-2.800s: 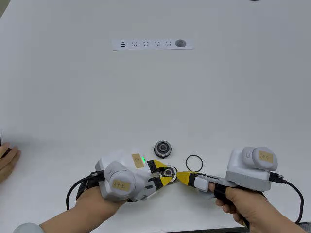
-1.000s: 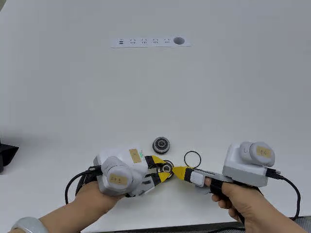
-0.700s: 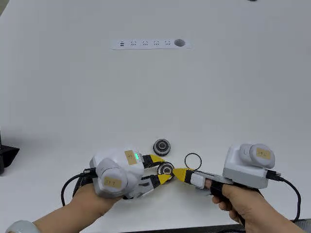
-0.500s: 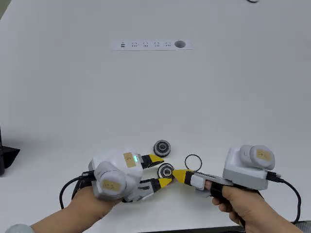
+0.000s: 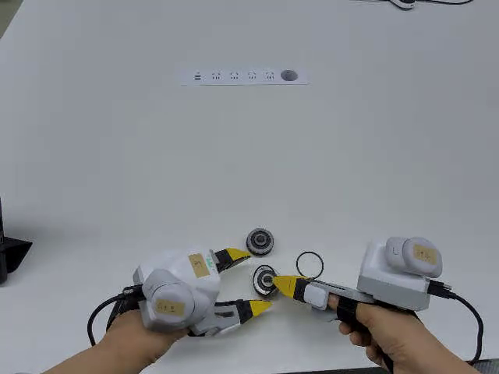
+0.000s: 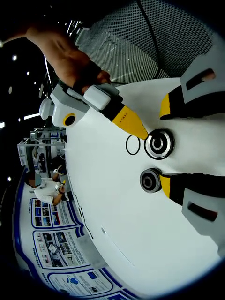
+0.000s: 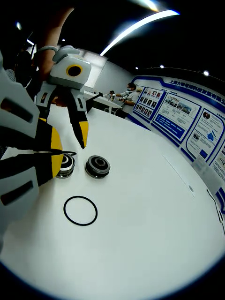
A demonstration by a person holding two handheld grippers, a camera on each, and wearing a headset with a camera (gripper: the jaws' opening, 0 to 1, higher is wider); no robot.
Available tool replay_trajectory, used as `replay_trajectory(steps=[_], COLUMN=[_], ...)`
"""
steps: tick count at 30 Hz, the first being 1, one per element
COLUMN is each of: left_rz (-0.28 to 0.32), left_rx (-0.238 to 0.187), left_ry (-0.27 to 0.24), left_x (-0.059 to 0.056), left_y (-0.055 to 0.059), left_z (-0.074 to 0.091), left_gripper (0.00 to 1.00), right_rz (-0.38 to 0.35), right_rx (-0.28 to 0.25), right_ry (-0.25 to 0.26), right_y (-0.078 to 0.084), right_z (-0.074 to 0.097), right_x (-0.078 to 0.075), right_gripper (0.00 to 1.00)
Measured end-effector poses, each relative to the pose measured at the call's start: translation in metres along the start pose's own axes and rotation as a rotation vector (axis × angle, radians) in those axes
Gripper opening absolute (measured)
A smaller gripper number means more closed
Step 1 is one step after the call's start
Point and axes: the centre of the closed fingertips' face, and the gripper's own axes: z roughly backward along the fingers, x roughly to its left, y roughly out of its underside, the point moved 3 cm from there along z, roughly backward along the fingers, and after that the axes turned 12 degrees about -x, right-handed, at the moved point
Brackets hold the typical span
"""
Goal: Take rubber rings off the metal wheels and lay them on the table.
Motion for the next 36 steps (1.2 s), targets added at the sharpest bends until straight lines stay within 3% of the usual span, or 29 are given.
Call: replay_trajectory(steps=[11,14,28,36], left_rz=[0.017,0.026,0.05,0.053], left_rx=[-0.015,-0.013,-0.023,-0.016], left_ry=[-0.032,-0.042,-0.081,-0.088], left_x=[0.003,0.005,0.009,0.012], left_y=[0.003,0.004,0.005,0.007], left_z=[0.009,0.011,0.015,0.017], left_gripper=[0.52,0.53,0.61,0.61], right_rz=[-0.039,-0.047,-0.076,-0.077], right_rx=[-0.042,-0.062,-0.144,-0.146], right_ry=[-0.045,-0.044,0.055,0.114], right_y=[-0.01,-0.015,-0.037,-0.038], right_z=[0.006,0.01,0.03,0.032], right_x=[0.014,0.011,-0.026,-0.046], right_gripper=[0.02,0.02,0.02,0.02])
